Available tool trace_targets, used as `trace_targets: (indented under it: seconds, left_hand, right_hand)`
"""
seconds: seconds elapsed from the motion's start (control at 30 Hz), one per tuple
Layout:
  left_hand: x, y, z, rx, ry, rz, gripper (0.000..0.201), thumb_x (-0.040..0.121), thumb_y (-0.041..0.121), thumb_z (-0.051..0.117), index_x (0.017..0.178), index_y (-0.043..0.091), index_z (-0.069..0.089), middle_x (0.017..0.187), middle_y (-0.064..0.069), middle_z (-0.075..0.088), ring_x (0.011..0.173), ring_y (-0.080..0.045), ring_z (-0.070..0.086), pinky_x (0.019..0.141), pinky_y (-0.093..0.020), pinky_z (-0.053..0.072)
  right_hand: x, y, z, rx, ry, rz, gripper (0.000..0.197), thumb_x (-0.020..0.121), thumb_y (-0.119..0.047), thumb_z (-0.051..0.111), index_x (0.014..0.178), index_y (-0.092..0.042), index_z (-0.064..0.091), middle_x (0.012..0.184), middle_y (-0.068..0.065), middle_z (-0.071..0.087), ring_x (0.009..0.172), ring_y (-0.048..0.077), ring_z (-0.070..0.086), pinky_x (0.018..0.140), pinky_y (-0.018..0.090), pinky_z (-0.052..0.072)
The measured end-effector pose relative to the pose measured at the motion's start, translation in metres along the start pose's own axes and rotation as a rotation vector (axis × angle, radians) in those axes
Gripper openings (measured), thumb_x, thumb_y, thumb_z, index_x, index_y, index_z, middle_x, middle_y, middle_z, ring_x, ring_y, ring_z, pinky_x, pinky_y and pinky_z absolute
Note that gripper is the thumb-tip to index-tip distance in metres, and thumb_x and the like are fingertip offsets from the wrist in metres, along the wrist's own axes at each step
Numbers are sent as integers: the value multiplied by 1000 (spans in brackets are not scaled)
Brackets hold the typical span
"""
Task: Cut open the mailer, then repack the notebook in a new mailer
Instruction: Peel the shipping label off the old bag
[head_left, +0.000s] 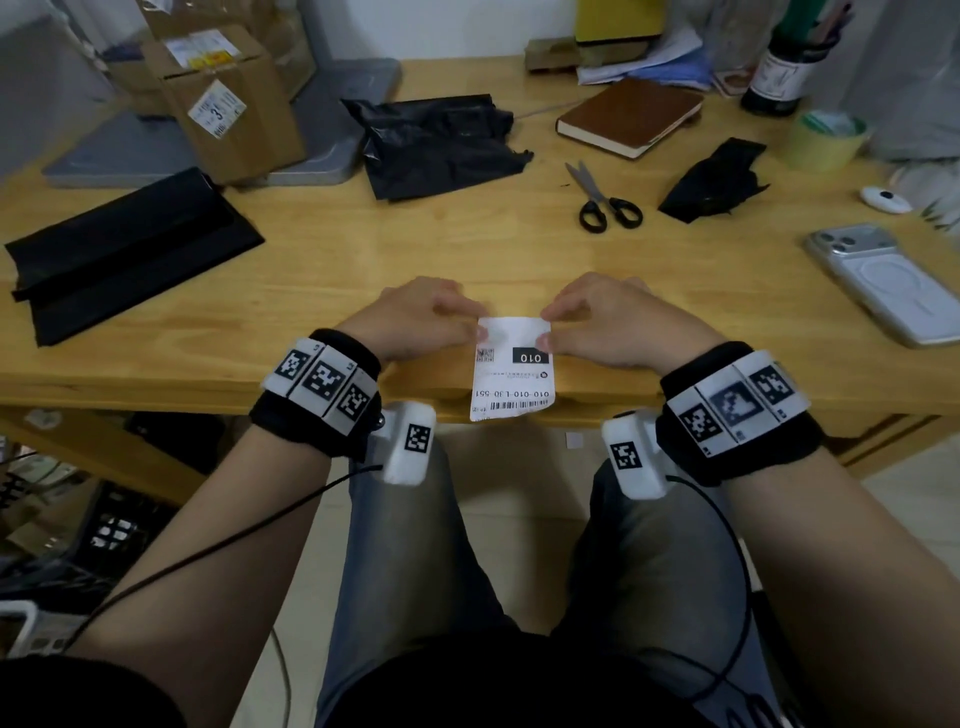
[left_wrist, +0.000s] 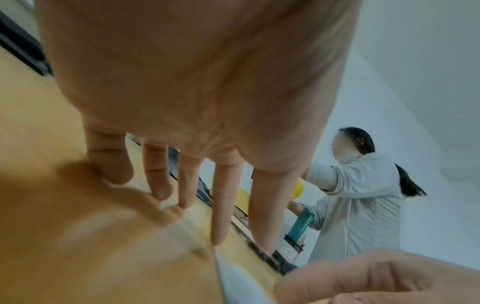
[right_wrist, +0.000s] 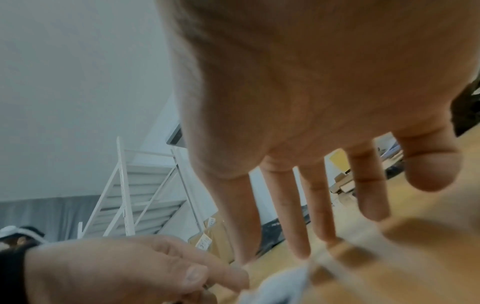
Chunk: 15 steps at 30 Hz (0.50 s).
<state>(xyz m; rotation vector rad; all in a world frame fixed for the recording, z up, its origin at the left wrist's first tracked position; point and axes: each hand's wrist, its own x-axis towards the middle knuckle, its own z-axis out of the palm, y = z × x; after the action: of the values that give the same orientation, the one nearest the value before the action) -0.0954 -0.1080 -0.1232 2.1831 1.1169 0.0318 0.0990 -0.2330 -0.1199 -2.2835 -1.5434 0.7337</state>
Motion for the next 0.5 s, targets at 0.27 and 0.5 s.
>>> trace_targets:
  seconds: [0.27,0.5]
  left_hand:
    - [56,17,-45,-275,157,-24,20,91,32,67,106,23,77,100,12,68,88,-1,56,61,-18,40]
    - [127,18,-80,-343,322,-105,17,74,38,77,90,33,77,132,2,59,126,-17,50,104,-34,41]
  right_hand:
    - [56,-25,-58,143,22,-42,24,91,-50,69,104,-32,77,105,2,72,95,19,66,74,30,51]
    - [135,-42,-91,84,69,-83,40,99,-38,61,116,-4,74,78,11,53,67,22,54,55,27,43]
